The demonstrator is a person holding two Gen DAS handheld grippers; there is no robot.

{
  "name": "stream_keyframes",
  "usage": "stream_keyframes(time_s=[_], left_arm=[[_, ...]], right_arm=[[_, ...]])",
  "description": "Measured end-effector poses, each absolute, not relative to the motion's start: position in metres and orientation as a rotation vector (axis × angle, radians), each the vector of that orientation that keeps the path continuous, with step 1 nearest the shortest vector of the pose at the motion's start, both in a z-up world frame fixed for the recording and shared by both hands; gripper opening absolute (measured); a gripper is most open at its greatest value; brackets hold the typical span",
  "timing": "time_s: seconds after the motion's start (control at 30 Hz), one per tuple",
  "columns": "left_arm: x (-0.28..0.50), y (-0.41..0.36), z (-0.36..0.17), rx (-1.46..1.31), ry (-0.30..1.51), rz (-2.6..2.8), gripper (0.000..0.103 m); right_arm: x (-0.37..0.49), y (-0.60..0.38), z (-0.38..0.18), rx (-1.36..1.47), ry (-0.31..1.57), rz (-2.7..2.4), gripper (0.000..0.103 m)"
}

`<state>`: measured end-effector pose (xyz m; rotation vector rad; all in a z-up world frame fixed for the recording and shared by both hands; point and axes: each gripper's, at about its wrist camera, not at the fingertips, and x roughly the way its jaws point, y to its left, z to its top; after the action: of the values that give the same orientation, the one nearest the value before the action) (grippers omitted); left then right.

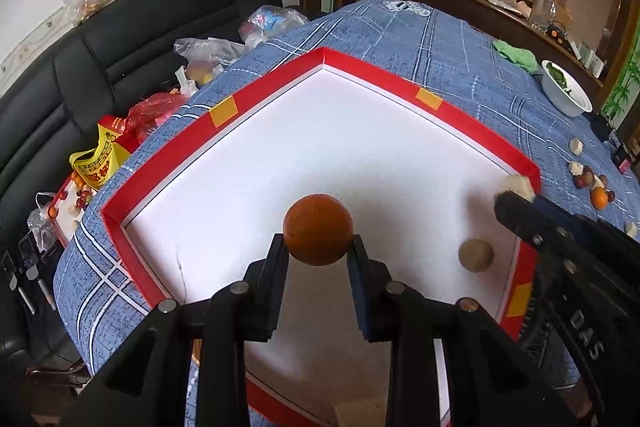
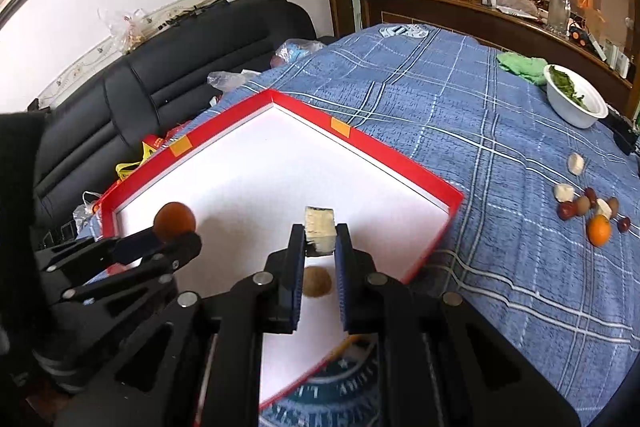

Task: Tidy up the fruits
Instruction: 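Carry the orange with the left tool while the right tool carries the cube over the tray, then open the left tool over the tray while the right tool releases its cube there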

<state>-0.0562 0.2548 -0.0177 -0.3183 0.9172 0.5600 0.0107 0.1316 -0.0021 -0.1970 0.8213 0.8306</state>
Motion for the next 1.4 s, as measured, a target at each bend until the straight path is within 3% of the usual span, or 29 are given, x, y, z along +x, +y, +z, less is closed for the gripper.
stream_keyframes(time_s=[1.4], left_arm=[[-0.058,0.258,-0.019,-0.328,0.968,0.636,0.031]], right_arm=[[0.040,0.163,-0.035,-0.220,0.957,0.817,0.017]])
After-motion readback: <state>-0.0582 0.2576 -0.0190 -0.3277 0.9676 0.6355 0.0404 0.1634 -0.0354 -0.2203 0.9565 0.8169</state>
